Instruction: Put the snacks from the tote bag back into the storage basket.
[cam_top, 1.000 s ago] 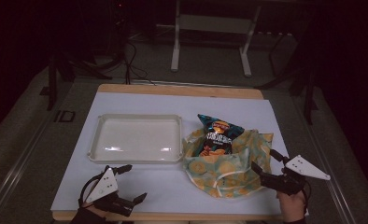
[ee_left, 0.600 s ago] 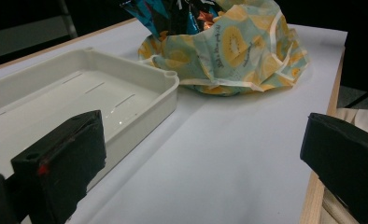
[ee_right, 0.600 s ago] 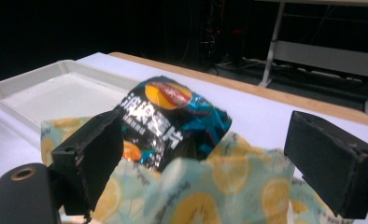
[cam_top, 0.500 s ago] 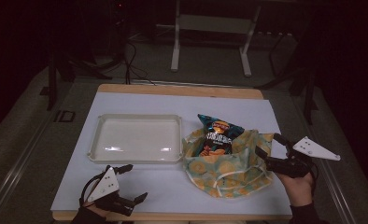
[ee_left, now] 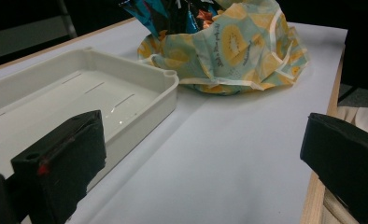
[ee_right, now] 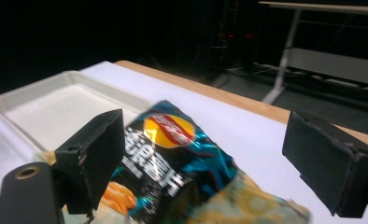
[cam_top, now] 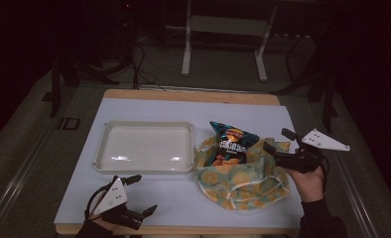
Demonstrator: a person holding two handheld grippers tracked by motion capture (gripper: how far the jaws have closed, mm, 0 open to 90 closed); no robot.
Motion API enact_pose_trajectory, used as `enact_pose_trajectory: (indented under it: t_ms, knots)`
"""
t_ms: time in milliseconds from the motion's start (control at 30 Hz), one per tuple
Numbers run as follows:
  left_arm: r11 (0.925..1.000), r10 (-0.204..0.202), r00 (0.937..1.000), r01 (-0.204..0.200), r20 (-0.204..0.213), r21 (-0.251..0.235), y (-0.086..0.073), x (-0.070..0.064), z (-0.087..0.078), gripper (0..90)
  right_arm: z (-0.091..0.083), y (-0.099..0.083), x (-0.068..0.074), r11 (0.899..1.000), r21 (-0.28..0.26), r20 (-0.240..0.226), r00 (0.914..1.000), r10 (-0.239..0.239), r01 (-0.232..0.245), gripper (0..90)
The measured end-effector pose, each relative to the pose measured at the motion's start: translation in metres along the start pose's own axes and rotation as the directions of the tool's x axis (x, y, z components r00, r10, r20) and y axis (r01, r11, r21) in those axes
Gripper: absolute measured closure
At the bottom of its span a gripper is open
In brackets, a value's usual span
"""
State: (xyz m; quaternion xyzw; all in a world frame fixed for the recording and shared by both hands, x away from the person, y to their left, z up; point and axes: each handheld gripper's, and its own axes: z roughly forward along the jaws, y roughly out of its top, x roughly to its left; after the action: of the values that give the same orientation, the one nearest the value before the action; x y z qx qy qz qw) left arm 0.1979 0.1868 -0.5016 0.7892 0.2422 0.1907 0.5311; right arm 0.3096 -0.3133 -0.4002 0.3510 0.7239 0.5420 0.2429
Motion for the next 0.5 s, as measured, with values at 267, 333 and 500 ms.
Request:
enact_pose_trajectory:
  t_ms: [267, 333, 500]
  knots:
    - [1.0, 0.002, 1.0, -0.002, 0.003, 0.0, 0.0, 0.0, 0.0, 0.7, 0.028, 0.002, -0.008, 0.998, 0.055, -0.033, 0.9995, -0.006, 0.007, 15.5]
    - [1.0, 0.002, 1.0, -0.002, 0.004, 0.001, 0.0, 0.0, 0.0, 0.7, 0.033, 0.0, -0.011, 0.998, 0.068, -0.039, 0.9992, -0.012, 0.015, 18.7]
    - [1.0, 0.001, 1.0, -0.001, 0.004, 0.001, 0.0, 0.0, 0.001, 0.7, 0.045, -0.003, -0.022, 0.996, 0.09, -0.054, 0.9985, 0.006, -0.001, 21.4]
